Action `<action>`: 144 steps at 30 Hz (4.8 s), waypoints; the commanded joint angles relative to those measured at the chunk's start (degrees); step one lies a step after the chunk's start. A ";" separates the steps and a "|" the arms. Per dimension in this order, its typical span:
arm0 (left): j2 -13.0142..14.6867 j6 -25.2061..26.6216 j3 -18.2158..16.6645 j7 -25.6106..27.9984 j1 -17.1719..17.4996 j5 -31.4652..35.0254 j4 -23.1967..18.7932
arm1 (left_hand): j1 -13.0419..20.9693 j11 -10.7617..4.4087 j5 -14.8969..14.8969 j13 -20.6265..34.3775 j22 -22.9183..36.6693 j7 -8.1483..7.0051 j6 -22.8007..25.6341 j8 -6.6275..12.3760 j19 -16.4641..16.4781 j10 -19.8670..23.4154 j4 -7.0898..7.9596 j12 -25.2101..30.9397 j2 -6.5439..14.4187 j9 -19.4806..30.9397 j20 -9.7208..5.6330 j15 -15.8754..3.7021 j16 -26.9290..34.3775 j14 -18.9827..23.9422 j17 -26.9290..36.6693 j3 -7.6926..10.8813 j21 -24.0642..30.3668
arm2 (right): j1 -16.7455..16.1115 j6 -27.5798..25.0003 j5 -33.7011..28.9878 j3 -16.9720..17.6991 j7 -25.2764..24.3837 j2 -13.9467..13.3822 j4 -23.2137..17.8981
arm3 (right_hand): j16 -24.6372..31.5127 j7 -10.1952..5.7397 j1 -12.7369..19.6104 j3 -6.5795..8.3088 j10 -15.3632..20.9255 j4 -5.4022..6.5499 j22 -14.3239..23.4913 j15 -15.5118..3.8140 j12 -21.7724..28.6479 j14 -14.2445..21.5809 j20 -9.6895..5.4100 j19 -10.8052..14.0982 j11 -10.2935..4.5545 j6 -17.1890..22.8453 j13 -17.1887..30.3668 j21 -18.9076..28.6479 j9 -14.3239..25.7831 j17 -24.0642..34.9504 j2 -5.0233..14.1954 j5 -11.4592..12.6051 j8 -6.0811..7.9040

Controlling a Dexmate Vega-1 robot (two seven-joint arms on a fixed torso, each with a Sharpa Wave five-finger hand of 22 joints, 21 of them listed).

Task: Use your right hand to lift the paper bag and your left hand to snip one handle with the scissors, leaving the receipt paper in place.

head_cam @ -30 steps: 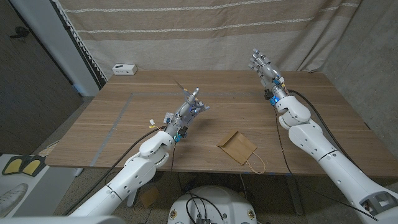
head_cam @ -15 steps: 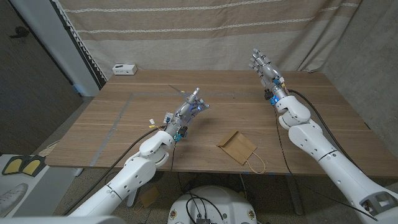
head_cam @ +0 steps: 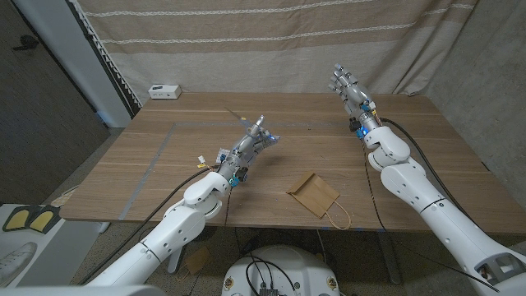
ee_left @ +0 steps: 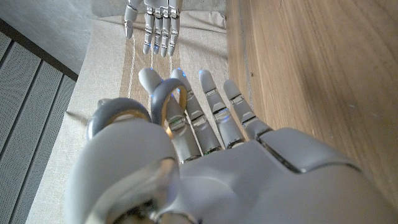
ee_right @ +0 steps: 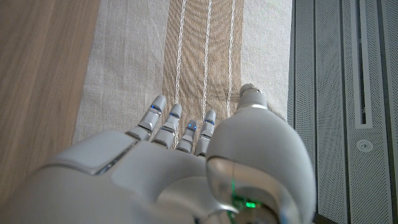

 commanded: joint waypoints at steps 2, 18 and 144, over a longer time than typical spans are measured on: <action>-0.53 -1.63 0.33 -2.55 -0.47 -0.44 1.42 | 0.22 -0.10 0.52 -4.93 -0.19 -1.00 0.09 -3.93 -1.41 -6.55 1.27 -8.85 -1.23 -10.14 -3.33 -8.85 -0.25 -4.60 -5.19 0.01 0.97 | -0.34 0.43 -0.12 0.07 -0.16 0.07 -0.18 | 0.35 -0.13 -0.44 -0.14 -0.36 -0.41 0.08 -3.70 0.45 -0.23 0.20 0.58 0.04 0.31 -0.07 -0.15 0.18 0.07 -0.03 0.32 0.15; -1.10 -2.96 0.35 -2.25 0.32 -0.15 1.13 | 0.56 -0.05 0.82 -7.75 -0.59 0.17 2.27 -4.75 -1.84 -5.20 1.96 -10.98 -1.83 -15.24 -3.52 -8.88 1.00 -5.04 -7.72 0.05 1.72 | -1.05 0.34 -0.17 0.34 -0.53 -0.37 -1.32 | 0.37 -0.13 -0.48 -0.12 -0.43 -0.43 0.09 -3.71 0.49 -0.30 0.23 0.62 -0.03 0.33 -0.13 -0.38 0.17 -0.06 -0.03 0.31 0.17; -9.55 -11.28 4.01 -22.13 -8.38 -3.54 15.15 | 15.65 -0.25 7.49 -4.43 -1.35 -6.94 -19.15 -38.53 -4.40 -18.55 8.87 -13.58 9.09 -37.71 -2.09 -8.84 -0.70 -14.66 -8.75 0.68 -6.35 | -1.67 0.71 -0.60 1.40 -1.35 -1.02 -1.83 | 0.73 -0.22 -0.97 -0.05 -0.41 -0.43 0.16 -3.76 0.94 -0.45 0.39 1.09 0.08 0.39 -0.56 -2.05 0.07 -0.90 -0.02 0.30 0.28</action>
